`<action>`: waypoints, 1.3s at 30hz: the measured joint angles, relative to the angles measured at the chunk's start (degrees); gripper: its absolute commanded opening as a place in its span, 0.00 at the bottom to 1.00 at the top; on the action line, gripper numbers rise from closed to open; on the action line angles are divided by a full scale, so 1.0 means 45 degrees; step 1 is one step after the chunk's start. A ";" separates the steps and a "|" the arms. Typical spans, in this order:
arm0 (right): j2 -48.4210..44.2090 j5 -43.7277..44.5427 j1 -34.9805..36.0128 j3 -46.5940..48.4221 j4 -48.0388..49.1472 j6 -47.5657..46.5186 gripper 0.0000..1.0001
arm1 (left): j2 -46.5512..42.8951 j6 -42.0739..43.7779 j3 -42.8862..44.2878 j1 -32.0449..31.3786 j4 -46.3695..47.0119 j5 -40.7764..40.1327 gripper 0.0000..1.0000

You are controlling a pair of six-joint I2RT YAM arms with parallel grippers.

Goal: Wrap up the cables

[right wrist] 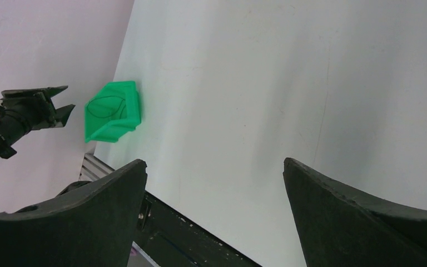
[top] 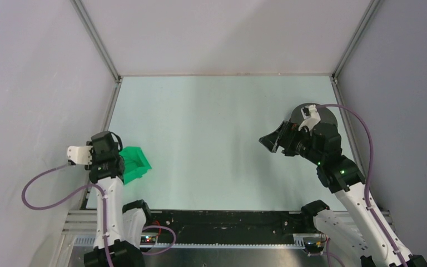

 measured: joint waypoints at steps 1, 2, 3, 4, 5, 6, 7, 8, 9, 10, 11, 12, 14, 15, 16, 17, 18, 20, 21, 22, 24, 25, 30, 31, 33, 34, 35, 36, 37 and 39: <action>0.0015 -0.0039 0.0019 -0.0005 0.0034 0.0000 0.96 | 0.0112 -0.0505 0.0000 0.0024 -0.0141 -0.0083 0.50; 0.0019 -0.0058 0.0039 -0.0010 0.0073 -0.0005 0.96 | 0.0214 -0.0874 0.0000 0.0029 -0.0238 -0.0151 0.48; 0.0019 -0.0083 0.0053 -0.0015 0.0097 0.0000 0.96 | 0.0364 -0.1365 0.0000 0.0044 -0.0389 -0.0238 0.48; 0.0019 -0.0121 0.0073 -0.0015 0.0112 0.0000 0.96 | 0.0510 -0.1783 0.0000 0.0058 -0.0481 -0.0306 0.47; 0.0024 -0.0180 0.0092 -0.0015 0.0141 0.0000 0.96 | 0.0665 -0.2229 0.0000 0.0078 -0.0559 -0.0374 0.47; 0.0039 -0.0228 0.0126 -0.0015 0.0170 0.0005 0.95 | 0.0831 -0.2574 0.0000 0.0092 -0.0607 -0.0427 0.47; 0.0063 -0.0291 0.0155 -0.0019 0.0194 0.0015 0.95 | 0.1083 -0.2987 0.0000 0.0107 -0.0661 -0.0529 0.46; 0.0112 -0.0364 0.0185 -0.0019 0.0228 0.0034 0.94 | 0.1321 -0.3274 0.0005 0.0121 -0.0675 -0.0588 0.45; 0.0160 -0.0466 0.0214 -0.0015 0.0282 0.0049 0.94 | 0.1622 -0.3570 0.0015 0.0136 -0.0699 -0.0612 0.42; 0.0204 -0.0554 0.0228 -0.0019 0.0321 0.0053 0.94 | 0.1875 -0.3808 0.0019 0.0146 -0.0704 -0.0622 0.40; 0.0253 -0.0656 0.0243 -0.0024 0.0374 0.0058 0.93 | 0.2147 -0.4036 0.0034 0.0155 -0.0724 -0.0631 0.39; 0.0272 -0.0748 0.0253 -0.0029 0.0437 0.0068 0.93 | 0.2404 -0.4235 0.0044 0.0160 -0.0743 -0.0651 0.38; 0.0282 -0.0908 0.0277 -0.0039 0.0559 0.0151 0.93 | 0.2788 -0.4537 0.0053 0.0175 -0.0758 -0.0704 0.38; 0.0282 -0.0971 0.0296 -0.0039 0.0656 0.0199 0.92 | 0.2943 -0.4673 0.0058 0.0185 -0.0758 -0.0719 0.39; 0.0282 -0.1044 0.0306 -0.0039 0.0767 0.0257 0.92 | 0.3094 -0.4789 0.0063 0.0194 -0.0758 -0.0748 0.39; 0.0282 -0.1088 0.0321 -0.0039 0.0869 0.0296 0.92 | 0.3196 -0.4872 0.0063 0.0204 -0.0758 -0.0763 0.40; 0.0277 -0.1156 0.0340 -0.0039 0.0976 0.0355 0.92 | 0.3303 -0.4935 0.0063 0.0214 -0.0763 -0.0840 0.40; 0.0277 -0.1205 0.0389 -0.0039 0.1107 0.0398 0.92 | 0.3424 -0.5003 0.0063 0.0238 -0.0767 -0.0952 0.40; 0.0277 -0.1224 0.0427 -0.0039 0.1175 0.0447 0.91 | 0.3463 -0.5003 0.0063 0.0243 -0.0777 -0.0996 0.40; 0.0277 -0.1234 0.0471 -0.0039 0.1224 0.0476 0.91 | 0.3478 -0.5013 0.0063 0.0243 -0.0787 -0.1035 0.39; 0.0277 -0.1234 0.0573 -0.0039 0.1282 0.0500 0.91 | 0.3487 -0.5051 0.0063 0.0253 -0.0797 -0.1156 0.37; 0.0277 -0.1229 0.0617 -0.0039 0.1297 0.0520 0.91 | 0.3502 -0.5100 0.0063 0.0253 -0.0801 -0.1209 0.37; 0.0282 -0.1214 0.0782 -0.0039 0.1307 0.0680 0.91 | 0.3920 -0.5119 0.0238 0.0267 -0.0860 -0.1413 0.28; 0.0282 -0.1219 0.0811 -0.0039 0.1311 0.0719 0.90 | 0.4002 -0.5115 0.0291 0.0267 -0.0855 -0.1423 0.26; 0.0277 -0.1224 0.0855 -0.0039 0.1311 0.0767 0.90 | 0.4061 -0.5110 0.0335 0.0277 -0.0845 -0.1477 0.16; 0.0277 -0.1229 0.0879 -0.0039 0.1311 0.0777 0.90 | 0.4061 -0.5100 0.0335 0.0277 -0.0855 -0.1496 0.10; 0.0277 -0.1224 0.0894 -0.0039 0.1311 0.0782 0.91 | 0.4061 -0.5105 0.0335 0.0287 -0.0860 -0.1511 0.07; 0.0272 -0.1219 0.0903 -0.0039 0.1311 0.0782 0.91 | 0.4056 -0.5124 0.0335 0.0287 -0.0860 -0.1511 0.02; 0.0267 -0.1214 0.0903 -0.0039 0.1311 0.0777 0.90 | 0.4046 -0.5110 0.0335 0.0291 -0.0865 -0.1515 0.01; 0.0253 -0.1209 0.0903 -0.0039 0.1307 0.0767 0.91 | 0.4017 -0.5119 0.0335 0.0296 -0.0874 -0.1520 0.00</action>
